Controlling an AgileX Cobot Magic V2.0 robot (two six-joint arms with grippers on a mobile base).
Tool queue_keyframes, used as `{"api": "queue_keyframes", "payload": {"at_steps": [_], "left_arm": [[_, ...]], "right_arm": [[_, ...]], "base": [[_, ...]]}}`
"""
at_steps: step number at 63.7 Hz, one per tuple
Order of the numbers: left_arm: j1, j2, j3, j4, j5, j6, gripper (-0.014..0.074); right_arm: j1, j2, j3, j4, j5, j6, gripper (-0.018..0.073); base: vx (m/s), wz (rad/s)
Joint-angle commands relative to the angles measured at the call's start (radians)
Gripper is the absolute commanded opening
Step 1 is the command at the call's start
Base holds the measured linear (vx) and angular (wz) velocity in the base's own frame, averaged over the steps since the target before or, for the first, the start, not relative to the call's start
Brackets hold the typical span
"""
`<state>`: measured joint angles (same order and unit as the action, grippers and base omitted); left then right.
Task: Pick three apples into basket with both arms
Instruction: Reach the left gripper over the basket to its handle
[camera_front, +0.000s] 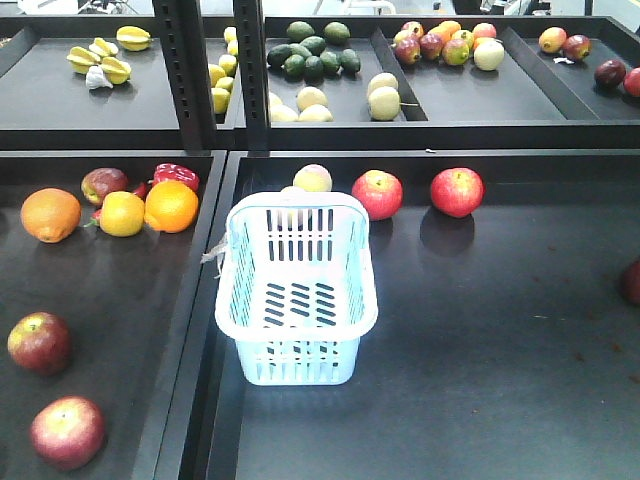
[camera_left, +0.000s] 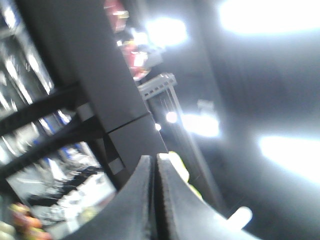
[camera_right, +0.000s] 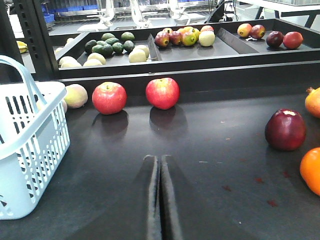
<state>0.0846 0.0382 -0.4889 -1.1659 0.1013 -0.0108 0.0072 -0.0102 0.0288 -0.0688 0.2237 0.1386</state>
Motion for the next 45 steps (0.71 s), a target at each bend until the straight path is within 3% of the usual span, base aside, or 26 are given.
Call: {"api": "queue_keyframes", "payload": {"at_steps": [1,20,28,39,45], "left_arm": [[-0.005,0.115,-0.1,-0.004,0.107,0.194,-0.0006],[-0.005,0.505,-0.323,-0.009,0.337,0.521,-0.0006],[-0.005,0.68,-0.409,-0.049,0.419,0.641,-0.0006],[-0.005,0.915,-0.522,-0.124,0.56,0.931,0.0011],[-0.005,1.055,-0.588,-0.158,0.668,1.037,0.0059]], "right_arm": [[-0.007,-0.011,0.013,-0.009,-0.069,-0.006,-0.0004],[-0.007,-0.011,0.013,-0.009,-0.069,-0.006,-0.0004],[-0.007,-0.011,0.013,-0.009,-0.069,-0.006,-0.0004],[-0.007,-0.011,0.013,-0.009,-0.069,-0.006,-0.0004],[-0.007,-0.011,0.013,-0.009,-0.069,-0.006,-0.0004]], "base": [[0.0,0.0],[0.0,0.0],[0.0,0.0],[0.0,0.0],[0.0,0.0]]}}
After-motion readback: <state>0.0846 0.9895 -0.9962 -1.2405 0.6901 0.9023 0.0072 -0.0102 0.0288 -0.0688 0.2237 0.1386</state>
